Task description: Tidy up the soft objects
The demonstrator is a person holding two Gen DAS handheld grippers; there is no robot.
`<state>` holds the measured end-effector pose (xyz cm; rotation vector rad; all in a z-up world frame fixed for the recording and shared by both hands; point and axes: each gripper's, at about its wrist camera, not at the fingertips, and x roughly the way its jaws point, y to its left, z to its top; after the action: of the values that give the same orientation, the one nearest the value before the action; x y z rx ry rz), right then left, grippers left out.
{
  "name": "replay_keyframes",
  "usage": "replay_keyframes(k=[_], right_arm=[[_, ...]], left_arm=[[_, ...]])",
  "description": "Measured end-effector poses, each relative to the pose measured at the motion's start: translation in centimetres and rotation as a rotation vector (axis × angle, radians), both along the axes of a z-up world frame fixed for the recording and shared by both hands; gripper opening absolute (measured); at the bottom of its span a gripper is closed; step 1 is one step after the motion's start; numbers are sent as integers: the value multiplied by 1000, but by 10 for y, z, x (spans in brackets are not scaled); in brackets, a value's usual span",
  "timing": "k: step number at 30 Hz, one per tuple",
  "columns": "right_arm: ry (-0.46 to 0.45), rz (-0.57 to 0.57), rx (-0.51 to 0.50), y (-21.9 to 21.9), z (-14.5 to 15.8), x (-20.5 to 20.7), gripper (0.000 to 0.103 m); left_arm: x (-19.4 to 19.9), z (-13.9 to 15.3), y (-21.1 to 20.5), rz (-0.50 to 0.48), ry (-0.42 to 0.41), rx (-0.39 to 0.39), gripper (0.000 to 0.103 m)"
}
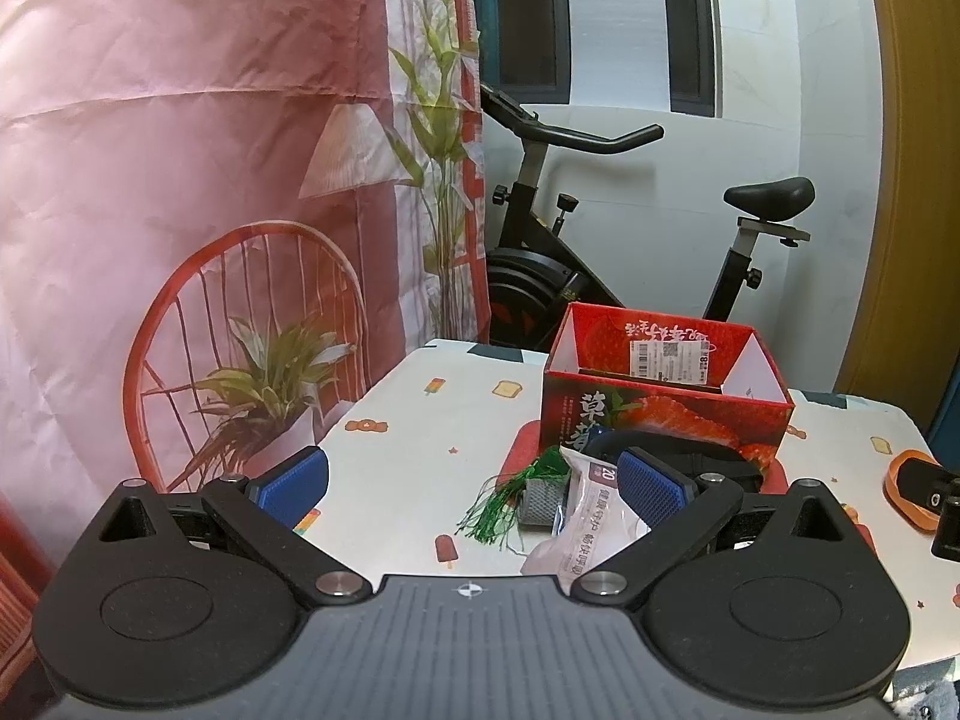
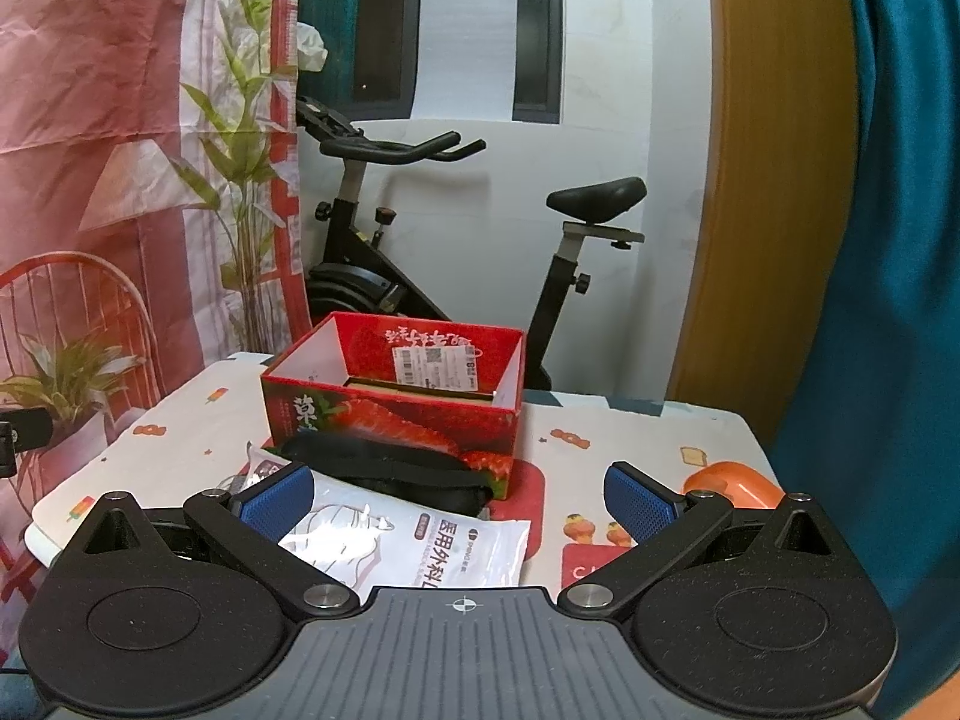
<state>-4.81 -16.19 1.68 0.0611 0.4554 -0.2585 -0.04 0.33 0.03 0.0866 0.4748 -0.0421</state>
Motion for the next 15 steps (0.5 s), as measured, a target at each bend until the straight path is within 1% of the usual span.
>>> replay_keyframes(k=[15], right_arm=[[4, -2, 4, -2, -3, 2, 103]], left_arm=[[3, -1, 1, 5, 8, -1, 103]])
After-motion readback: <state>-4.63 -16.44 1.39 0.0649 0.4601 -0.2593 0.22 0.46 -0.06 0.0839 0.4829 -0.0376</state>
